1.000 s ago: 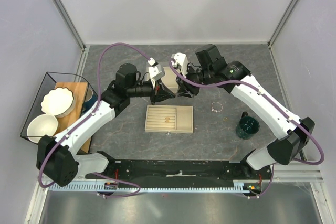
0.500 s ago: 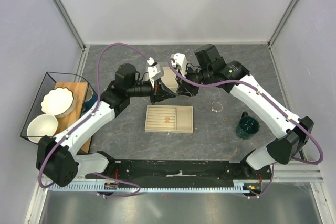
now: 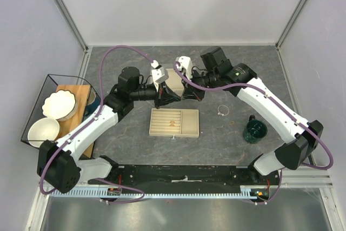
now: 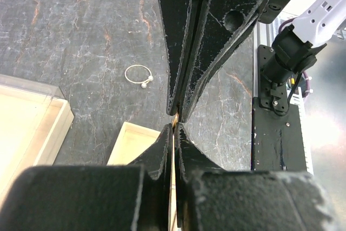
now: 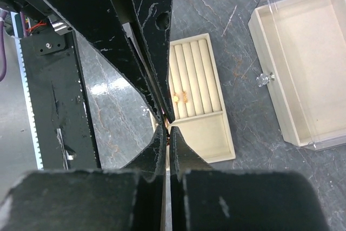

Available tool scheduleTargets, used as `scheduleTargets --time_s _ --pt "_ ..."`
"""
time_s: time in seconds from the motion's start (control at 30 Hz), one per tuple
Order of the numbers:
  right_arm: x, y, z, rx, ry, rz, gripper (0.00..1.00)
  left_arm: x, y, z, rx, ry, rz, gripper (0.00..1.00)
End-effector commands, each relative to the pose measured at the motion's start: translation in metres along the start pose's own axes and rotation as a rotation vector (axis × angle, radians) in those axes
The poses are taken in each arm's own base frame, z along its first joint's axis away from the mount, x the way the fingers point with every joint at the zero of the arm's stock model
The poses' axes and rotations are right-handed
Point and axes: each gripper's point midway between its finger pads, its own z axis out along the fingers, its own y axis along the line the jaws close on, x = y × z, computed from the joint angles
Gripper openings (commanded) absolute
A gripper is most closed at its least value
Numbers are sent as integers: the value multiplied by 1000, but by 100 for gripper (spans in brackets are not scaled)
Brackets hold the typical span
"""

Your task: Organize the mixed jewelry

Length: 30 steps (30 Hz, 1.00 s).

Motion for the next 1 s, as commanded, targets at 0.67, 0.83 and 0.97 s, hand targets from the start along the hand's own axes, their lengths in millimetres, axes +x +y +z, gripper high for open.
scheduleTargets --time_s 0.67,0.83,0.97 --pt "55 -36 68 129 193 -86 0 -44 109 -132 -585 -302 -192 82" --pt "81 -44 99 136 279 -114 0 -45 129 -163 -719 -353 -245 83" --pt "98 -48 118 132 326 -125 0 -43 137 -181 -760 -381 -291 83"
